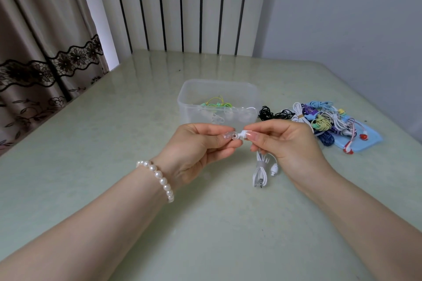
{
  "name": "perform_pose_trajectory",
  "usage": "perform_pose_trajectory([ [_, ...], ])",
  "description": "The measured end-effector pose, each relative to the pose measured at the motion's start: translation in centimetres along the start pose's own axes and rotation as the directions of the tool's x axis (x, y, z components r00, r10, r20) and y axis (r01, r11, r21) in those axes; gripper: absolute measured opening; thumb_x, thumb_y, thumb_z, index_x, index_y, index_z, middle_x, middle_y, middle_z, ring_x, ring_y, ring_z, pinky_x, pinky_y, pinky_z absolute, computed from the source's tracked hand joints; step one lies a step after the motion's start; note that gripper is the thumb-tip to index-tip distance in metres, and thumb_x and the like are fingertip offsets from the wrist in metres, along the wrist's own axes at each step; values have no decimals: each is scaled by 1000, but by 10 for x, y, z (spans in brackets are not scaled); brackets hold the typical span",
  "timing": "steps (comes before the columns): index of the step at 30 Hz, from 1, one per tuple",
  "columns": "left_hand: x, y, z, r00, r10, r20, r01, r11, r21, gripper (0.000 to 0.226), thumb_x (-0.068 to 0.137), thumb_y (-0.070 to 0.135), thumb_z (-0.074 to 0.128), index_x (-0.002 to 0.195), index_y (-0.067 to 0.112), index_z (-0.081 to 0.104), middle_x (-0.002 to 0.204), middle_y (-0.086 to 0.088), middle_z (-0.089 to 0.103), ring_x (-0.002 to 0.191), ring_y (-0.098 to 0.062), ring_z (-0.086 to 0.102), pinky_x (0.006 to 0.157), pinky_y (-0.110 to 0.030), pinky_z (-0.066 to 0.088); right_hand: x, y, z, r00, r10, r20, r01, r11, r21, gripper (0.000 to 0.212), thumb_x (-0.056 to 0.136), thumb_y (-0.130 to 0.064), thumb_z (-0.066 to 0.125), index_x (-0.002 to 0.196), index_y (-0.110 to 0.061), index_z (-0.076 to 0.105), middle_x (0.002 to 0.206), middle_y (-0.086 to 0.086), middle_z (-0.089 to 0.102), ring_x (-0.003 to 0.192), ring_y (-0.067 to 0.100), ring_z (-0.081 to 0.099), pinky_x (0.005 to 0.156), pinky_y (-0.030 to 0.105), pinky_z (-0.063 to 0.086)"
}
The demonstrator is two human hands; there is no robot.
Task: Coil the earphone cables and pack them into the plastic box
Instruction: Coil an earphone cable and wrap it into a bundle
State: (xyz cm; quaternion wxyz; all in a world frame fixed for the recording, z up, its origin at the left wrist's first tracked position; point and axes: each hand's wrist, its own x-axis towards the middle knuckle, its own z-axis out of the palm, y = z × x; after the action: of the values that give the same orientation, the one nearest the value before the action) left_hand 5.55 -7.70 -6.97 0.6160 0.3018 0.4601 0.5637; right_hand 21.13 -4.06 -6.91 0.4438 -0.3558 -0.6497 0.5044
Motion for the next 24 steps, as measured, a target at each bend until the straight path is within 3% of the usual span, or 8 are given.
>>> perform_pose_trajectory([
  [6,-2,-2,0,998,56,-17,-54,996,74,11,77,-12,58,79,-3,64,67,-11,70,62,-16,70,62,-23,58,-1,1,3,998,-64,-20,62,993,-99,16,75,3,67,74,-12,68,52,-9,64,46,4,55,53,13,46],
  [11,-1,-2,1,995,94,-34,-90,991,102,11,76,-13,59,77,-3,65,66,-10,70,63,-17,70,61,-22,58,-1,0,2,996,-85,-28,82,993,-86,12,76,3,66,78,-9,68,50,-10,63,45,3,55,47,10,42],
  [17,-2,-3,2,994,108,-17,-105,986,128,12,77,-13,58,77,-3,65,66,-10,70,62,-16,69,61,-22,58,-2,1,2,995,-95,8,95,990,-106,11,76,4,66,76,-7,68,49,-8,62,46,5,55,52,15,46],
  [24,-1,-4,0,993,115,2,-114,984,136,13,79,-13,56,80,-3,65,68,-10,71,63,-16,70,63,-23,58,0,4,3,996,-90,-23,87,989,-117,13,75,5,67,73,-8,68,51,-8,64,46,7,59,50,11,42],
])
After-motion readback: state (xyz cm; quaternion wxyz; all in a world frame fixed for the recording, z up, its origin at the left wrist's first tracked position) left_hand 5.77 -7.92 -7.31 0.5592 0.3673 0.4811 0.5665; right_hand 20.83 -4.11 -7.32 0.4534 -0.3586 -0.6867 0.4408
